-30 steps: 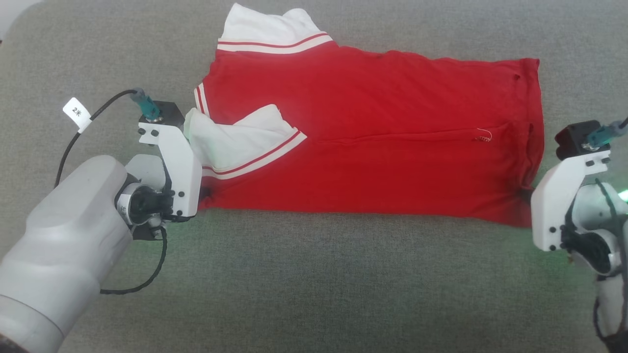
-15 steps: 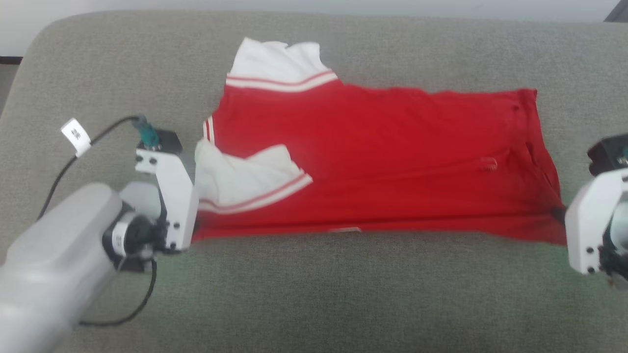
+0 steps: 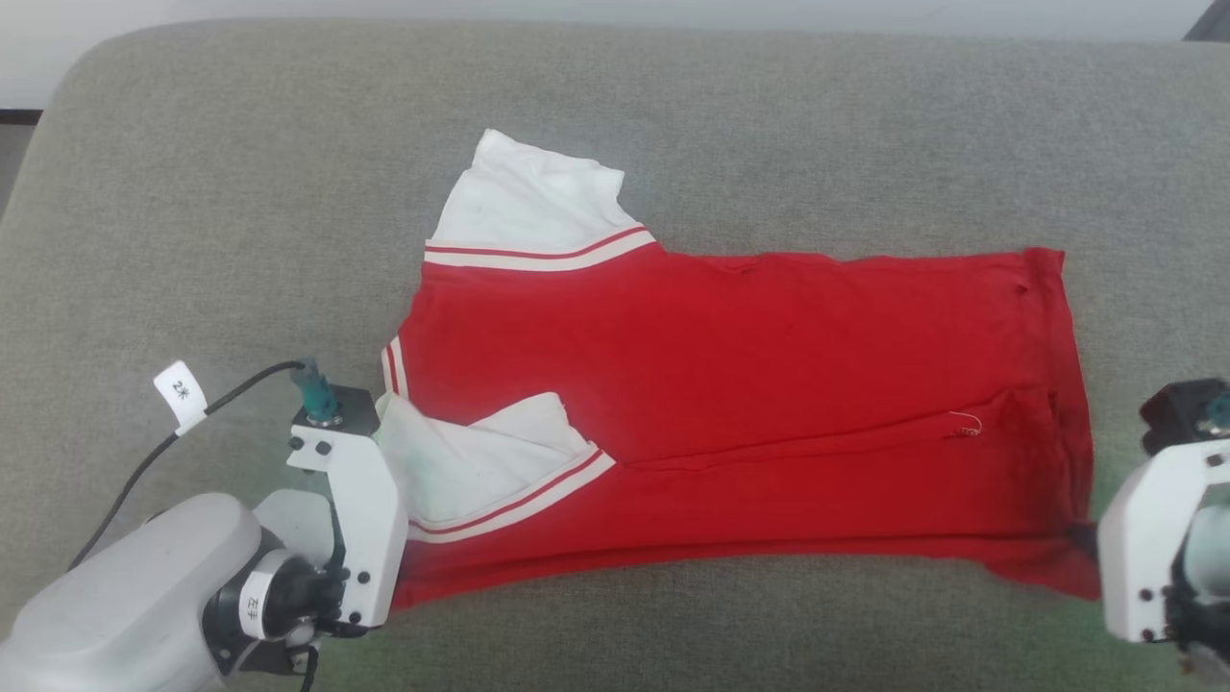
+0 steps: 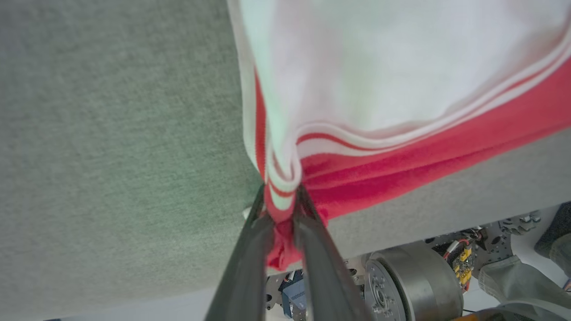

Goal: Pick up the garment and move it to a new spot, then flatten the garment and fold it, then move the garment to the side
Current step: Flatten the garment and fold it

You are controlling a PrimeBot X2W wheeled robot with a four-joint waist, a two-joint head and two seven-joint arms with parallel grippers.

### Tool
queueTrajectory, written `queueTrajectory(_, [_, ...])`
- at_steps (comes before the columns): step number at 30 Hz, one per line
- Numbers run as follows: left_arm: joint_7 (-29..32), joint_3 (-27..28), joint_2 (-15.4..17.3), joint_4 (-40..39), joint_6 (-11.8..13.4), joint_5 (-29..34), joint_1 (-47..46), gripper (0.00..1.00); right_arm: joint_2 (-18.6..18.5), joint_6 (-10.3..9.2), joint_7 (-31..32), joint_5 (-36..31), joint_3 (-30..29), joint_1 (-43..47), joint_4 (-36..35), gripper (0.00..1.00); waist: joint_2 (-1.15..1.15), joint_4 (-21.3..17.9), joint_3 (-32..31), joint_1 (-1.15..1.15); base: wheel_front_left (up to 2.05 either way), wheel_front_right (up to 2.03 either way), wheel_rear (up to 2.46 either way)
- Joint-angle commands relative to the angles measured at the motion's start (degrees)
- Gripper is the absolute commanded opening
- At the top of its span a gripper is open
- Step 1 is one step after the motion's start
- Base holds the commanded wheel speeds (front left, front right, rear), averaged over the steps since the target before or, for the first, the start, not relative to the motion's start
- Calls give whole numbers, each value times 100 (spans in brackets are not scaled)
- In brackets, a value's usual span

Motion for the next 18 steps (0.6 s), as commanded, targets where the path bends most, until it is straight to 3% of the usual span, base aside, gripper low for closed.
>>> queueTrajectory(1, [3, -32, -24, 76, 51, -41, 136, 100, 51, -9, -69, -79, 20, 49, 61, 0, 0, -22, 2, 0, 0, 0, 0])
queueTrajectory(2, [-29, -15, -40, 115, 59, -45, 135, 100, 78, -9, -103, -99, 46, 43, 105, 13, 0, -34, -2, 0, 0, 0, 0])
queueTrajectory(3, [-45, 3, -59, 161, 63, -51, 124, 100, 122, -9, -140, -106, 55, 20, 169, 42, 0, -46, -10, 0, 0, 0, 0])
queueTrajectory(4, [-49, 15, -68, 198, 64, -60, 106, 100, 142, -9, -170, -123, 78, -10, 221, 80, 0, -58, -21, 0, 0, 0, 0])
queueTrajectory(5, [-58, 30, -61, 224, 68, -48, 76, 100, 156, -9, -196, -140, 99, -31, 254, 100, 0, -70, -35, 0, 0, 0, 0])
queueTrajectory(18, [141, 365, 474, -214, 229, 4, -427, 100, 403, -5, -758, -205, 23, -287, 170, 100, 0, -286, -246, 0, 0, 0, 0])
